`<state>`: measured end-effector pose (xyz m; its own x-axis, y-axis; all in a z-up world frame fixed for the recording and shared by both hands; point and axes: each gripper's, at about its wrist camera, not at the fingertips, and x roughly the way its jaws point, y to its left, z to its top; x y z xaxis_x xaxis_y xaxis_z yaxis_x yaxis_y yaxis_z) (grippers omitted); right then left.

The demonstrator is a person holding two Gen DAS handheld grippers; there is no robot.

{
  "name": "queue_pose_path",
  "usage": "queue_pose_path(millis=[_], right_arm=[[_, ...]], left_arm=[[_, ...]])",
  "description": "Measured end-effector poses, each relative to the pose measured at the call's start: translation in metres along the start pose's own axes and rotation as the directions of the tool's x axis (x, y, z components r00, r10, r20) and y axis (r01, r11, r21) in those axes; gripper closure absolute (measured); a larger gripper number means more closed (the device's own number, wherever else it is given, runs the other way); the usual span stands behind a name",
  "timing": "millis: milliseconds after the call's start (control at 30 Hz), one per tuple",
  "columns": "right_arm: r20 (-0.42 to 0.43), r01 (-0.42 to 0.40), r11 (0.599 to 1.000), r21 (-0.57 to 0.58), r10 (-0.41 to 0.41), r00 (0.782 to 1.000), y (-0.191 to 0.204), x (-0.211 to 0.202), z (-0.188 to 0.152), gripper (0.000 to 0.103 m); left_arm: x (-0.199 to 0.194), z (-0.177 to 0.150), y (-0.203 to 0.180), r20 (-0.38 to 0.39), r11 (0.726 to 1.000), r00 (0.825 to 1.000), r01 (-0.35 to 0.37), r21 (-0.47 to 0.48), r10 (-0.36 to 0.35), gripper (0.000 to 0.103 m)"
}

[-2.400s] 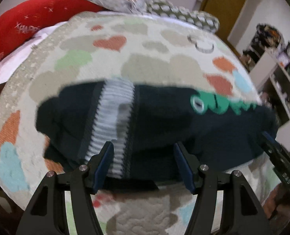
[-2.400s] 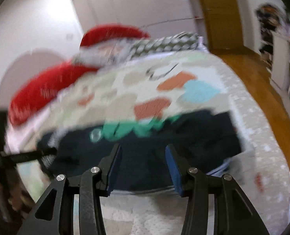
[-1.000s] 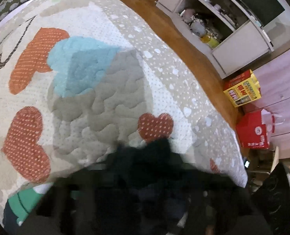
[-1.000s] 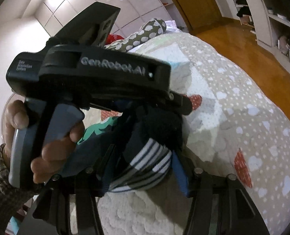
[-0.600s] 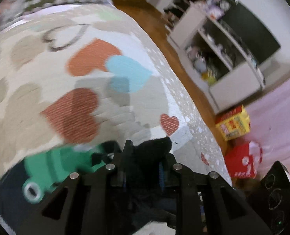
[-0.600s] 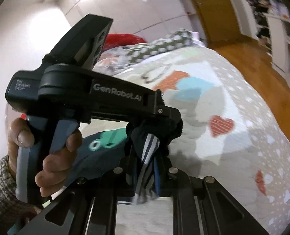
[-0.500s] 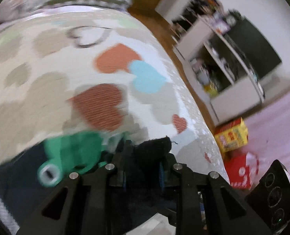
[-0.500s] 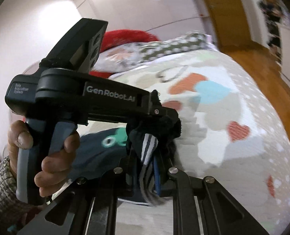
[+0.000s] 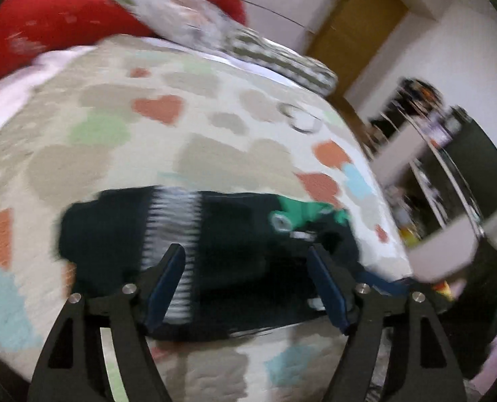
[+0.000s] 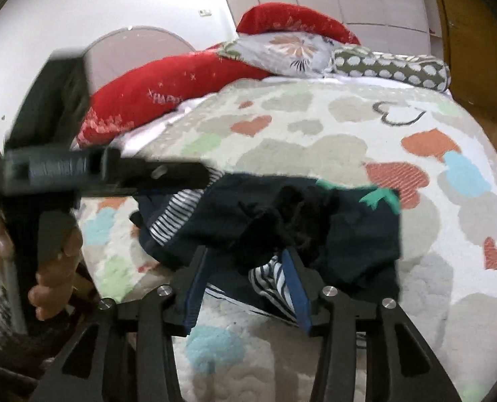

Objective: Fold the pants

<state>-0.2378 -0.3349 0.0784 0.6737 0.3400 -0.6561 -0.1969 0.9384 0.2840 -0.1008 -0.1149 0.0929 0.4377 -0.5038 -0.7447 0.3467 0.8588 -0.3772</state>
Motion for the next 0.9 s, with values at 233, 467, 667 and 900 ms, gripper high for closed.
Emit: queue_pose_path(millis=[233,467,667,900], right_arm=[[0.032,0.141,0.984,0.105,-0.145,0.989,-0.017,0.000,0.036,0.085],[-0.196,0.156,0.982,0.105,-0.133,0.972,-0.016,0.092,0.024,0.084],[-0.162,0.190,0.981,0.046,-0.180,0.970,0.007,0.062,0.041,0.080],[-0.283,-0.023,1.000,0.001,0.022,0.959,0.080,0.101,0.087,0.040]], left_arm=[[-0.010,-0.007,0.060,-0.008,0.983,0.998,-0.059,-0.175,0.059,0.029],[-0.032,-0.019,0.121,0.037,0.932,0.990,-0.114,-0.344,0.135,0.029],[-0.006,-0.039,0.145,-0.020,0.926,0.995,-0.099,-0.365,0.098,0.041],[-0.018,-0.055,0.148,0.010,0.949,0.999,-0.046,-0.313,0.052,0.071]])
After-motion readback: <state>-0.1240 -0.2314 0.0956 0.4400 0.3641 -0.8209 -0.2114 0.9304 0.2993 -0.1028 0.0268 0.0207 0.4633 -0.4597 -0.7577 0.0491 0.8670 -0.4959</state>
